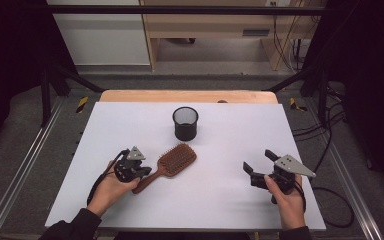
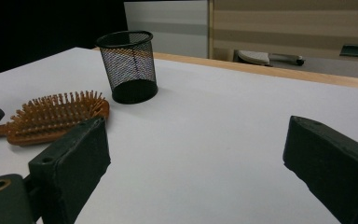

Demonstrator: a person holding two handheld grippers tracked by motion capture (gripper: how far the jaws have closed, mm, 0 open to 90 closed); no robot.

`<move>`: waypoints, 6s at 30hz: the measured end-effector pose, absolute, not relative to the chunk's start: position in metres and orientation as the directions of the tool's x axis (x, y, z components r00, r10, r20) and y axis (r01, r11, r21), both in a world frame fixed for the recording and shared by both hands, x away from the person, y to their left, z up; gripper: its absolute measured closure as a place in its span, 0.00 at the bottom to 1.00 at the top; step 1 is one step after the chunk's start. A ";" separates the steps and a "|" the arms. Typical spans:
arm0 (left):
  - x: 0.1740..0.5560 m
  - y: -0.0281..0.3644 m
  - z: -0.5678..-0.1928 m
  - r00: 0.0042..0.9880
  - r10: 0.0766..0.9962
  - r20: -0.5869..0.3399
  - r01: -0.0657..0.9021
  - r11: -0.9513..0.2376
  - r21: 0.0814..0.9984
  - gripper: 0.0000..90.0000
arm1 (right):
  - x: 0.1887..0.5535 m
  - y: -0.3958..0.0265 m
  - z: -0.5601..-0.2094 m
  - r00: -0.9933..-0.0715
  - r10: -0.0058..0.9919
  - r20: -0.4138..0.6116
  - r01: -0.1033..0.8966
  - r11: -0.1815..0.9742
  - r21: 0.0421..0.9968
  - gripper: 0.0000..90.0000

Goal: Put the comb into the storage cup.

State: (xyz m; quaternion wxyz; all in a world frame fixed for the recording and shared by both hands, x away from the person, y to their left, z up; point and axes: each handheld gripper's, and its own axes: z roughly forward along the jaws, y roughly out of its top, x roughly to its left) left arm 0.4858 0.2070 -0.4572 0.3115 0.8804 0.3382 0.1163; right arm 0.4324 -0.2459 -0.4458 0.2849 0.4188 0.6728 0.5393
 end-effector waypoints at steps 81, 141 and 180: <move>0.496 0.164 -0.451 0.786 0.619 -0.017 0.556 -0.693 0.458 0.61 | 0.433 -0.244 -0.447 -0.500 0.864 0.068 0.266 0.078 0.961 0.08; 0.490 0.160 -0.449 0.827 0.560 0.048 0.473 -0.740 0.478 0.81 | 0.433 -0.242 -0.448 -0.510 0.857 0.072 0.275 0.083 0.958 0.08; 0.452 0.154 -0.442 0.763 0.637 0.107 0.335 -0.532 0.778 0.81 | 0.434 -0.193 -0.450 -0.602 0.746 0.283 0.375 -0.048 0.926 0.05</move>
